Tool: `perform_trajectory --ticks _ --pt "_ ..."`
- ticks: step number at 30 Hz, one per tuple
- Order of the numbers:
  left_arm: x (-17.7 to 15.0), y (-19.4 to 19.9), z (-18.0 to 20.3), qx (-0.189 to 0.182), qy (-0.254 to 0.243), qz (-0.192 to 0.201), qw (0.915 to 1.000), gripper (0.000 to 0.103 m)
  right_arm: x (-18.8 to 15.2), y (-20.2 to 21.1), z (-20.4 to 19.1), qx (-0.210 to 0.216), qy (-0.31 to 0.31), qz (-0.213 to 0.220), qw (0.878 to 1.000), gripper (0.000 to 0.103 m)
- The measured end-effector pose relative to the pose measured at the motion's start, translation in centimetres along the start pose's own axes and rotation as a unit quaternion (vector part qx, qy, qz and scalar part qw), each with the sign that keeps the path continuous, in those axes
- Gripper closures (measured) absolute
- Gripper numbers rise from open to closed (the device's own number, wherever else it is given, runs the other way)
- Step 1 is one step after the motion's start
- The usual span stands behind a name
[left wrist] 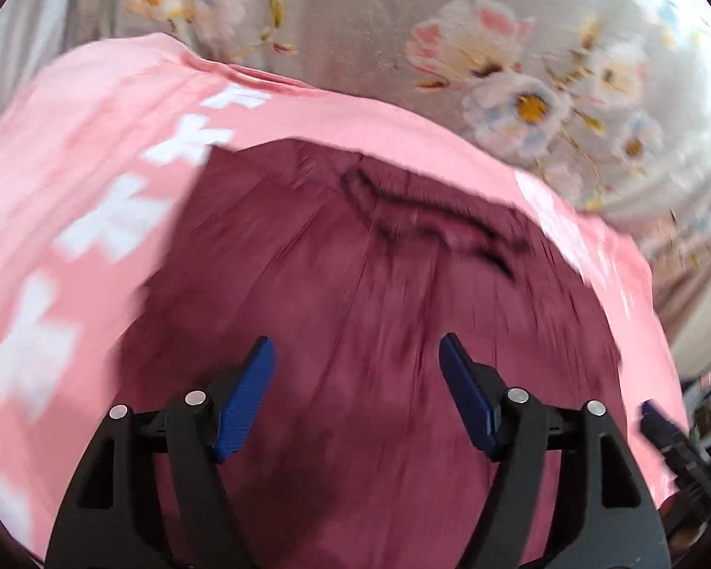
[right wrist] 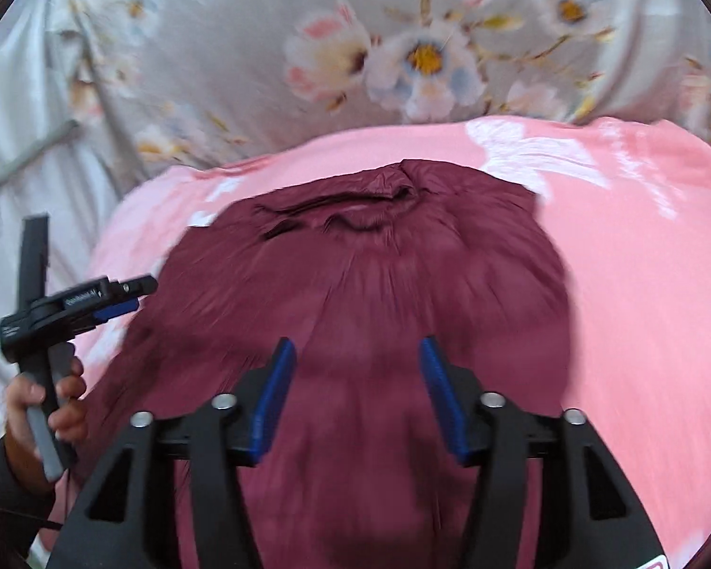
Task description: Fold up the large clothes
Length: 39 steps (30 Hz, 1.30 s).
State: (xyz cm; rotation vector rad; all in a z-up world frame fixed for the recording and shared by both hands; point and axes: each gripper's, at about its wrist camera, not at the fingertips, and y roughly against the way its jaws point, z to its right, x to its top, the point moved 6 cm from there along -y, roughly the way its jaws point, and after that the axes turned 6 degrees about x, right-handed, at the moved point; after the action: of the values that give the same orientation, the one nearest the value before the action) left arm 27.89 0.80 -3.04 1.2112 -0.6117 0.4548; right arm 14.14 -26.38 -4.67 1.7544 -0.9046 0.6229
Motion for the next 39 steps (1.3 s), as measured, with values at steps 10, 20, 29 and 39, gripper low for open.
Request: perform_trajectory --ticks 10,20,29,39 --pt "-14.2 11.2 -9.1 0.065 0.064 -0.013 0.9957 0.022 -14.1 15.8 2.5 -0.044 -0.056 0.03 0.997 0.028" --pt "-15.2 8.9 -17.2 0.084 0.207 -0.013 0.9746 0.018 -15.9 12.0 7.1 -0.1 -0.138 0.027 0.985 0.029" --pt "-14.6 7.5 -15.8 0.035 0.221 -0.036 0.9739 0.077 -15.9 9.2 6.6 -0.092 -0.156 0.004 0.984 0.076" --pt "-14.4 16.0 -12.7 -0.028 0.177 0.018 0.9836 0.099 -14.7 16.3 1.5 -0.071 -0.06 0.079 0.993 0.098"
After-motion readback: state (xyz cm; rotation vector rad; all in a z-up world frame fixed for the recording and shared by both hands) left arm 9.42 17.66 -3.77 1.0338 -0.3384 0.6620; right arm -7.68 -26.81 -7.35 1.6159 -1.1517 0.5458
